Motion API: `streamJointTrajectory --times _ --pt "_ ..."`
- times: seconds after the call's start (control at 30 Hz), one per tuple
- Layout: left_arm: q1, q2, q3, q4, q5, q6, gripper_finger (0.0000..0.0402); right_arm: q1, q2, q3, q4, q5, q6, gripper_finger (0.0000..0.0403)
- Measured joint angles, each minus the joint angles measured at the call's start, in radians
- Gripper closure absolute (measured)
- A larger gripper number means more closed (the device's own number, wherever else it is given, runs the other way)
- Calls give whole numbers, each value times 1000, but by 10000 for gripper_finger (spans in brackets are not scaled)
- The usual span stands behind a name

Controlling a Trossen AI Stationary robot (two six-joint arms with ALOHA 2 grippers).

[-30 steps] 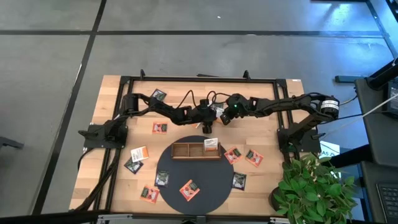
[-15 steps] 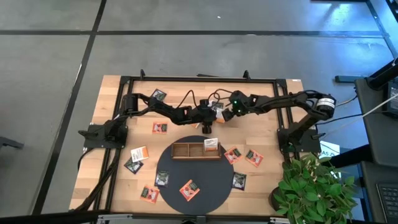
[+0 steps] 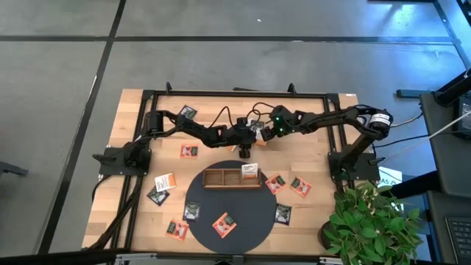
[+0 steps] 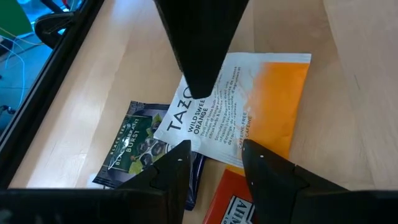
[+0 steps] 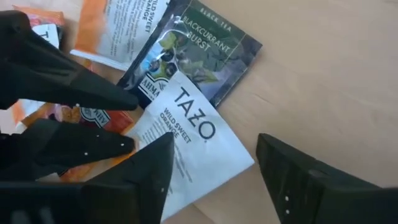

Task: Pick & Place Tea
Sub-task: Put the white tea bag into the right section of the wooden organizer

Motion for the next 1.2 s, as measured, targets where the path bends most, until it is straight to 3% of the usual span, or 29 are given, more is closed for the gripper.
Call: streamJointTrajectory --times 0.73,1.0,1.2 --pt "-1 0 -1 0 -8 0 258 -6 3 -2 -18 -28 -60 392" --pt "-5 -51 -7 -58 -64 38 258 -4 -44 -2 -34 -25 -110 398" --pt "0 -171 -8 -110 -51 33 258 7 -169 -2 -36 35 -204 399"
